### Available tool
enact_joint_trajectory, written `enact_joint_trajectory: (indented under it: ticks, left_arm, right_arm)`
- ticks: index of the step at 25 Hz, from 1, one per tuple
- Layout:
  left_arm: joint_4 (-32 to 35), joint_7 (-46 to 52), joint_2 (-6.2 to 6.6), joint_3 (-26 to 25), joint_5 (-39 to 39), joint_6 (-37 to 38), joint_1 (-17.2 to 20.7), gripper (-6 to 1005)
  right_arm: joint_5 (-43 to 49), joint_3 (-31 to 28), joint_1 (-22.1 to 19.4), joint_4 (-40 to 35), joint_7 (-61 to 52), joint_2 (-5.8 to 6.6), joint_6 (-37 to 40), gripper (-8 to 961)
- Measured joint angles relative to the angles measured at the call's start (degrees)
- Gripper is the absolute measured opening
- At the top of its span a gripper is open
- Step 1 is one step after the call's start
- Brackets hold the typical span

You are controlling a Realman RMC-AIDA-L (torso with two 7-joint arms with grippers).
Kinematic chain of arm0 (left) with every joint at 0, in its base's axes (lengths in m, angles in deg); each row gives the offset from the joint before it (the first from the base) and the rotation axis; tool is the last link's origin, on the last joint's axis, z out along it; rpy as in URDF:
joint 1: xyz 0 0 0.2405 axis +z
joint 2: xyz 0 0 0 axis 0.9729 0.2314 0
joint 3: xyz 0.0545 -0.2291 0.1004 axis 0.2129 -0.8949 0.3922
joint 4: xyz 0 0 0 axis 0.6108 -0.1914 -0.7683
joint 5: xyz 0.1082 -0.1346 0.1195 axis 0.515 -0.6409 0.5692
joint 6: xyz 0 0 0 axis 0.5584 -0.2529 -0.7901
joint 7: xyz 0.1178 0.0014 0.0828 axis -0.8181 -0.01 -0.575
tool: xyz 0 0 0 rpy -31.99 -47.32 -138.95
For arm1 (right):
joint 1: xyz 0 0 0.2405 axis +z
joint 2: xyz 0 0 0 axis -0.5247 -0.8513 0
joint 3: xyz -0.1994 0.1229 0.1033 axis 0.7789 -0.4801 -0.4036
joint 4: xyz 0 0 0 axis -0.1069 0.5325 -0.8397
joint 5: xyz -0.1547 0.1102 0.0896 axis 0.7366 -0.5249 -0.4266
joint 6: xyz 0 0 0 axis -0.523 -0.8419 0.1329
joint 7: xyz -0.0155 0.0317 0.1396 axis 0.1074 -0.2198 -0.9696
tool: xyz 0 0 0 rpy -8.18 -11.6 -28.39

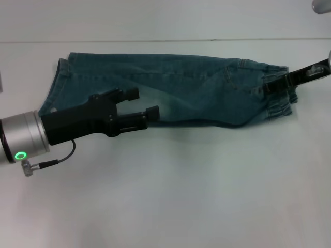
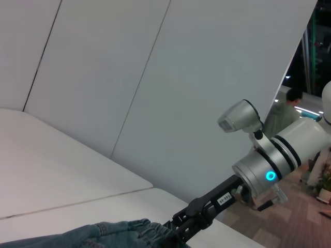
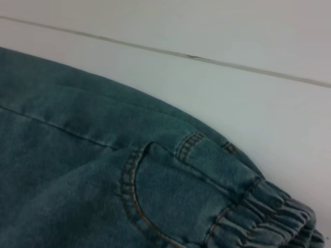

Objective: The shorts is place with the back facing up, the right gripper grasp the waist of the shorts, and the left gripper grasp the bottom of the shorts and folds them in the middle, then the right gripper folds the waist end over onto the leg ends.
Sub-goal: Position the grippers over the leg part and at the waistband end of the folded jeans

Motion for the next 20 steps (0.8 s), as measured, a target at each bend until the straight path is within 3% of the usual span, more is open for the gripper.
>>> enact_joint_trajectory:
  ticks: [13, 20]
  left_arm:
    - [0.02, 0.01, -0.18, -0.16, 0.0, 0.03, 0.72, 948]
    - [-0.04, 0.02, -0.24, -0.11, -0.02, 0.03, 0.82, 949]
  right_arm:
    - [-0.9, -0.34, -0.75, -2.36, 1.19, -0.43, 3.58, 860]
    - [-0.92, -0.4, -0.83, -2.46, 1.6, -0.49, 3.68, 610]
